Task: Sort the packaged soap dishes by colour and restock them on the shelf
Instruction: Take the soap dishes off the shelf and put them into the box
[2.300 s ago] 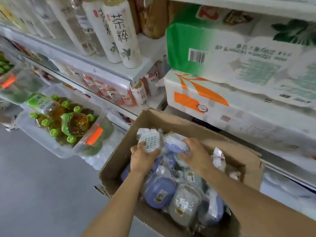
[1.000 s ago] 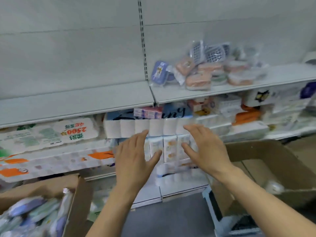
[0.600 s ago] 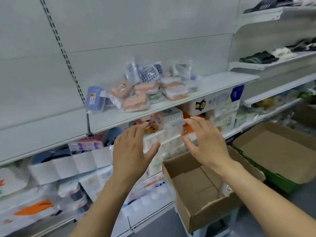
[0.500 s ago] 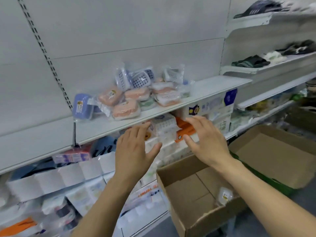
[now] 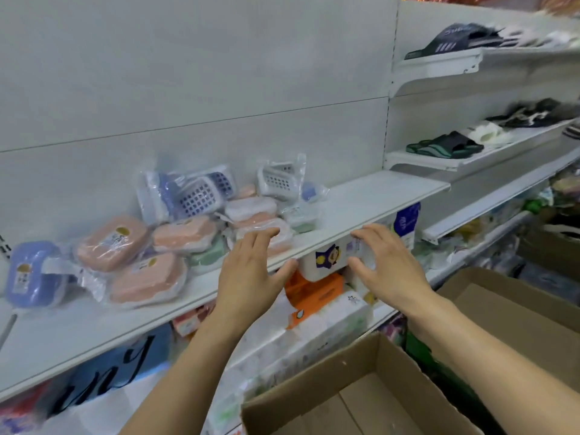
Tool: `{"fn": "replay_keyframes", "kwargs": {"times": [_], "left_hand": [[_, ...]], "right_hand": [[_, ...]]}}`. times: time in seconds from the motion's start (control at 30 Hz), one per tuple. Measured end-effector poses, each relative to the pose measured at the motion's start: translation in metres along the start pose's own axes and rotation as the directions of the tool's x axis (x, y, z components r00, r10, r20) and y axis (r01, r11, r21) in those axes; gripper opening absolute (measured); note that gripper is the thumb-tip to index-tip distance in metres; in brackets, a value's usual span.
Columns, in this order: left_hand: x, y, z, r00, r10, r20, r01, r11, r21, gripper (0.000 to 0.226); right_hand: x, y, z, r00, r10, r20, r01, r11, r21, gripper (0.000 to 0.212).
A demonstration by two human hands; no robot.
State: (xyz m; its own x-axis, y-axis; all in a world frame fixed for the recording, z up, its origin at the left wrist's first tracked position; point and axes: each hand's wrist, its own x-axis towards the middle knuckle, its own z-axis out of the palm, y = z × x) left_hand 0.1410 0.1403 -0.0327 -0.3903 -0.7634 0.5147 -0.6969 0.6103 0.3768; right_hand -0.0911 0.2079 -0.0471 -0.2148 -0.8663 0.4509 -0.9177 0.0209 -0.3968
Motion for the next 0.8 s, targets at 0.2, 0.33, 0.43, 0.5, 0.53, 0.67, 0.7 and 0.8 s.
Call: {"fn": "replay_keyframes", "kwargs": {"times": [0.2,0.33,0.43,0.5,0.53,0.67,0.7,0.8], "left_hand": [[0.089,0.0,0.042,0.997,-0.073,-0.025,0.074,0.996,0.041,0.06],[0.162,-0.005,0.072,0.971,-0.236,-0.041,0.238,0.97,0.051,0.067],[0.217,-0.018,0.093,0.911,-0.393,-0.124,0.398,0.917,0.017,0.074],[0.248,-0.024,0.109,0.831,-0.534,-0.156,0.542,0.841,0.005,0.087],[0.259,-0.027,0.115,0.791,-0.591,-0.159,0.6,0.8,0.012,0.093],[0.283,-0.034,0.134,0.701,-0.7,-0.134,0.712,0.699,0.073,0.105],[0.286,-0.035,0.136,0.689,-0.711,-0.14,0.724,0.682,0.099,0.106],[0.29,-0.039,0.14,0.676,-0.71,-0.198,0.736,0.638,0.224,0.103]], "right_hand": [[0.096,0.073,0.013,0.994,-0.065,0.088,0.066,0.998,-0.008,0.049],[0.177,0.129,0.02,0.976,-0.135,0.17,0.131,0.991,0.034,0.049],[0.24,0.157,0.036,0.947,-0.201,0.251,0.178,0.977,0.115,0.054],[0.284,0.17,0.052,0.919,-0.242,0.312,0.188,0.963,0.193,0.061],[0.303,0.173,0.06,0.904,-0.25,0.346,0.172,0.955,0.241,0.065],[0.365,0.17,0.106,0.828,-0.292,0.479,0.104,0.919,0.38,0.083],[0.375,0.167,0.117,0.812,-0.308,0.496,0.106,0.913,0.394,0.088],[0.4,0.156,0.151,0.752,-0.377,0.541,0.16,0.9,0.406,0.091]]}}
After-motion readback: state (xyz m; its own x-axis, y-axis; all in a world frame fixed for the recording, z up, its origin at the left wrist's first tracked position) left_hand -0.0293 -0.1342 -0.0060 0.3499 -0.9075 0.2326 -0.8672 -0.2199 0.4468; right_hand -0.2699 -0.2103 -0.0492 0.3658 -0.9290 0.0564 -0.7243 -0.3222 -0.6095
